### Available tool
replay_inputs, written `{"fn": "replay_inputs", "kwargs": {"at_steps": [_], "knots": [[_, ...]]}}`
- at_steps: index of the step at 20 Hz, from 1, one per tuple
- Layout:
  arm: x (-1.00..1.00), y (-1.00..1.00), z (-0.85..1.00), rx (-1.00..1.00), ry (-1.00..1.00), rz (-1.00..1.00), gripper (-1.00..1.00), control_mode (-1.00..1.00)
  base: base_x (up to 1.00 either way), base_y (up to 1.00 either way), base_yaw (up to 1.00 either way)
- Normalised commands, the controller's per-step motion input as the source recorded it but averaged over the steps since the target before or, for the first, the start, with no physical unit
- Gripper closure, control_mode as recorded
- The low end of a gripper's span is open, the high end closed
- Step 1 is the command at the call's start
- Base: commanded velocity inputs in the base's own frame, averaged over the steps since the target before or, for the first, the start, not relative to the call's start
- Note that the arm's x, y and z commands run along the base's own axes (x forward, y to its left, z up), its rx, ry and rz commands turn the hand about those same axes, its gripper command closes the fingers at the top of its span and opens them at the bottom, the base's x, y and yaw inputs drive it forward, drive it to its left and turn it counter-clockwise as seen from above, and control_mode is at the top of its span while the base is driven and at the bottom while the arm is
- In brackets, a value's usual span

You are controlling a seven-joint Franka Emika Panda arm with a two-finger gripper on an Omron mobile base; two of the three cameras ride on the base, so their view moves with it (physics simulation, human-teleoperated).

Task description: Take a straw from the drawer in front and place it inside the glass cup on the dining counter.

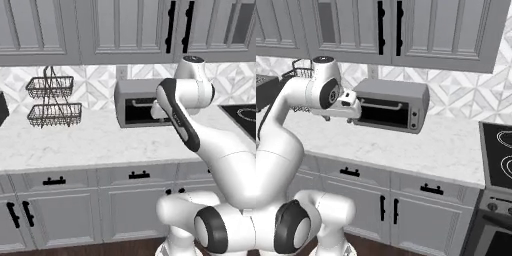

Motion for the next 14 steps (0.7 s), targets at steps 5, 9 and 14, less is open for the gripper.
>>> {"fn": "replay_inputs", "kwargs": {"at_steps": [5,9,14], "knots": [[0.0,0.0,0.0,0.0,0.0,0.0,-1.0,1.0,0.0,-0.83,0.63],[0.0,0.0,0.0,0.0,0.0,0.0,-1.0,1.0,0.0,-0.65,0.7],[0.0,0.0,0.0,0.0,0.0,0.0,-1.0,1.0,0.0,-0.65,0.71]]}}
